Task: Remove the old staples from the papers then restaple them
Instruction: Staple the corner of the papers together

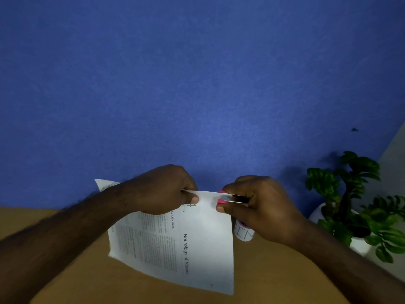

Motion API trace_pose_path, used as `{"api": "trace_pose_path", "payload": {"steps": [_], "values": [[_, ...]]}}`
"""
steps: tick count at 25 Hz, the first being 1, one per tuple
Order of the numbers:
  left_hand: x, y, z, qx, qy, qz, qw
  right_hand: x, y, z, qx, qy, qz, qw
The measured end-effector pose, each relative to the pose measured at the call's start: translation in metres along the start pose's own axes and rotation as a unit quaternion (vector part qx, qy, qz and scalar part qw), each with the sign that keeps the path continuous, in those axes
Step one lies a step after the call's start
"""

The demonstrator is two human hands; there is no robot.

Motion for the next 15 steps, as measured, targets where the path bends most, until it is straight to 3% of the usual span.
{"api": "trace_pose_path", "payload": {"steps": [6,11,15], "values": [[0.001,0.004,-0.007,-0.007,0.003,0.003,1.000,0.010,0.002,0.018,0.045,0.149,-0.053,0.986],[0.003,0.010,-0.017,-0.024,0.001,0.027,0.999,0.014,-0.007,0.067,0.124,0.255,0.049,0.958],[0.011,0.012,-0.024,-0.031,-0.054,0.048,0.997,0.050,-0.034,0.135,0.279,0.240,0.109,0.924]]}}
Point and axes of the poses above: each hand's wrist, its own y-axis towards the middle knuckle, its own x-axis out of the palm, z = x × y, the point moved 5 cm from there along y, towards the middle knuckle, and after that the axes turned 9 degrees about -y, right-handed, at the moved point
